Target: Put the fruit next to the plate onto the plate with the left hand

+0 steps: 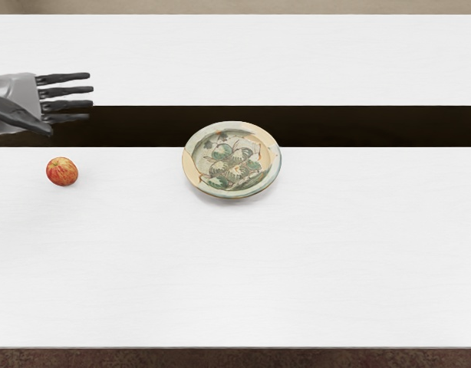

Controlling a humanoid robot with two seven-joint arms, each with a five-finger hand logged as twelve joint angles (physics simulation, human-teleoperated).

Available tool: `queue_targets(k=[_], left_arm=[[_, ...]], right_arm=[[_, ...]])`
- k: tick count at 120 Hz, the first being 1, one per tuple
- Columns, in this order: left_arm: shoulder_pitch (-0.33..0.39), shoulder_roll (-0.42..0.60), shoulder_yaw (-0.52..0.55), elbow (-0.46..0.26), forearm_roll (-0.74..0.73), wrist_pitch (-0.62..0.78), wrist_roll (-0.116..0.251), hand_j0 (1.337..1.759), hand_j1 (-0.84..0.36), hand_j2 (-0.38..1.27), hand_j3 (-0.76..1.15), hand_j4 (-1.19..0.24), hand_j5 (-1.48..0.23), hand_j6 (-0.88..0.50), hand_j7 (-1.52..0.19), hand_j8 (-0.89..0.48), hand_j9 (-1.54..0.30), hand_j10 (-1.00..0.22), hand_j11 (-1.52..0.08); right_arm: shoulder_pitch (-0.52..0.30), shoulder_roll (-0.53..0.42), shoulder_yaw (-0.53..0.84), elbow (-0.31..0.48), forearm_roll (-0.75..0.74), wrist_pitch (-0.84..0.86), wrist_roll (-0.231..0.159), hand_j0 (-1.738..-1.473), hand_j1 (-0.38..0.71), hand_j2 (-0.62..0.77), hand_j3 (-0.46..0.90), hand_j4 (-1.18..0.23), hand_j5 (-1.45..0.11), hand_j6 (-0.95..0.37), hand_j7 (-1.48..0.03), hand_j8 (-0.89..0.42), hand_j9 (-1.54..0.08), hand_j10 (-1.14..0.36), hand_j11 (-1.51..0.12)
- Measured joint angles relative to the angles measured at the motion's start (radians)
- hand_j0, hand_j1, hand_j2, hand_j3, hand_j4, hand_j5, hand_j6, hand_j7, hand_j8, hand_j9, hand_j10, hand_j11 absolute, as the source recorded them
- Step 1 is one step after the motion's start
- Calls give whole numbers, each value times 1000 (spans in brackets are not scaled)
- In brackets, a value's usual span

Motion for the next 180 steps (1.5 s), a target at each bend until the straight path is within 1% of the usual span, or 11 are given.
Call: queue_targets(k=[12, 22, 29, 37, 50, 65, 80, 92, 103, 117, 180], left_arm=[[-3, -9, -3, 9, 3, 0, 8, 1658, 327, -11, 15, -18, -18, -13, -19, -13, -14, -9, -15], [-31, -62, -1, 21, 42, -1, 86, 1658, 326, -6, 10, -18, -21, -15, -21, -15, -18, -12, -19], [-90, -61, -3, 23, 151, -1, 117, 1658, 323, -3, 7, -21, -25, -18, -25, -18, -23, -16, -24], [-123, -52, -4, -6, 322, -1, 137, 1658, 313, 0, 5, -29, -36, -27, -37, -27, -35, -26, -35], [-124, -15, -5, -125, 613, -1, 151, 1658, 289, 7, 3, -51, -64, -50, -64, -50, -63, -49, -63], [-117, -54, -1, -232, 886, 79, 156, 1658, 269, 12, 2, -70, -87, -69, -87, -69, -86, -68, -86], [-111, -210, 28, -258, 1174, 266, 158, 1658, 257, 15, 1, -81, -101, -82, -101, -81, -100, -80, -100], [-99, -214, 95, -247, 1337, 354, 159, 1658, 251, 17, 1, -87, -108, -88, -107, -88, -107, -86, -107], [-98, -210, 174, -243, 1396, 385, 159, 1658, 248, 19, 0, -91, -112, -92, -112, -92, -111, -90, -111], [-77, -213, 216, -240, 1424, 404, 159, 1658, 199, 27, 0, -133, -166, -134, -165, -134, -165, -132, -165], [-64, -242, 245, -201, 1437, 423, 159, 1658, -104, 80, 0, -387, -495, -388, -494, -387, -495, -386, -495]], right_arm=[[-3, 0, 1, -1, 0, 0, 0, -1658, -349, 0, 0, 0, 0, 0, 0, 0, 0, 0, 0], [-4, 0, 0, -1, 1, 0, 0, -1658, -349, 0, 0, 0, 0, 0, 0, 0, 0, 0, 0], [-4, 0, -1, -1, 1, 0, 0, -1658, -349, 0, 0, 0, 0, 0, 0, 0, 0, 0, 0], [-4, 0, -1, -1, 1, 0, 0, -1658, -349, 0, 0, 0, 0, 0, 0, 0, 0, 0, 0], [-5, 0, -1, -1, 1, 0, 0, -1658, -349, 0, 0, 0, 0, 0, 0, 0, 0, 0, 0], [-5, 0, -1, -1, 1, 0, 0, -1658, -349, 0, 0, 0, 0, 0, 0, 0, 0, 0, 0], [-5, 0, -1, -1, 1, 0, 0, -1658, -349, 0, 0, 0, 0, 0, 0, 0, 0, 0, 0], [-5, 0, -1, -1, 1, 0, 0, -1658, -349, 0, 0, 0, 0, 0, 0, 0, 0, 0, 0], [-5, 0, -1, -1, 1, 0, 0, -1658, -349, 0, 0, 0, 0, 0, 0, 0, 0, 0, 0], [-5, 0, -1, -1, 1, 0, 0, -1658, -349, 0, 0, 0, 0, 0, 0, 0, 0, 0, 0], [-5, 0, -1, -1, 1, 0, 0, -1658, -349, 0, 0, 0, 0, 0, 0, 0, 0, 0, 0]])
